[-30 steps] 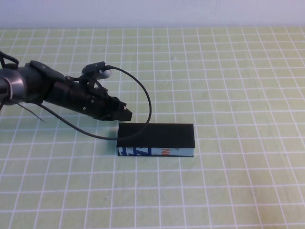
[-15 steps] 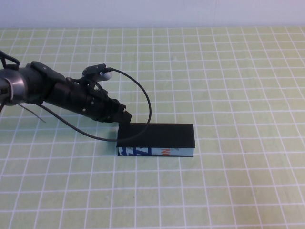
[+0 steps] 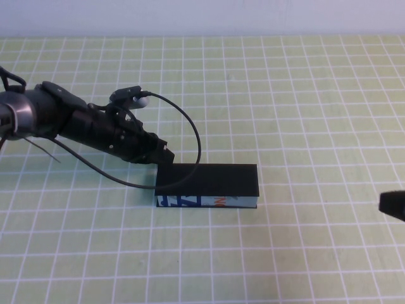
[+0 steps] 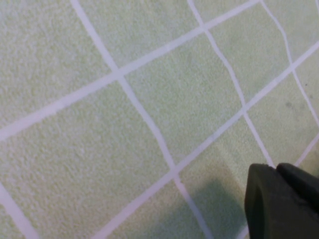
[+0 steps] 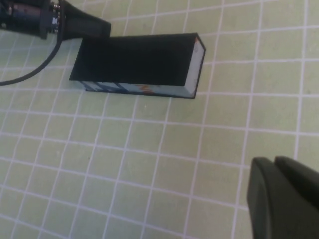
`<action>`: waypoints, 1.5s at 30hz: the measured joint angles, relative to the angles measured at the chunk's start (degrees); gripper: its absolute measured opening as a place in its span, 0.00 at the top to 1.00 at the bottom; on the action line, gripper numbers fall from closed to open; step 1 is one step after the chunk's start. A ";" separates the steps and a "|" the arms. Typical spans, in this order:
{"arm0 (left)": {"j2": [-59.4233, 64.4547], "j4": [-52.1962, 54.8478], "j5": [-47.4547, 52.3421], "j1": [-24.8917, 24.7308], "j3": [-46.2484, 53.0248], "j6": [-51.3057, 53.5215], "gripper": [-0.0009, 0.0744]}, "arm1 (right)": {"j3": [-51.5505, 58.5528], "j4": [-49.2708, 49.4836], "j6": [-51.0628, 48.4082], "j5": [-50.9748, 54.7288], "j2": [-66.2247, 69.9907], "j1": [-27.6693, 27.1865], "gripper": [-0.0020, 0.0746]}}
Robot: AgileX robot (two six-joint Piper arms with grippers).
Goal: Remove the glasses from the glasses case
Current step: Pick up the glasses from the glasses case
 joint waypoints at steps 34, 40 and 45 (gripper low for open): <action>0.00 0.96 0.64 0.00 0.00 -1.13 0.99 | -34.17 -37.41 -17.54 -11.92 51.55 41.16 0.62; 0.00 1.08 0.82 0.00 0.00 -1.13 0.99 | -34.23 -42.49 -17.54 -16.44 53.38 41.05 0.60; 0.00 1.20 0.97 0.00 -0.01 -1.13 0.99 | -34.23 -45.84 -17.62 -18.59 55.36 40.81 0.60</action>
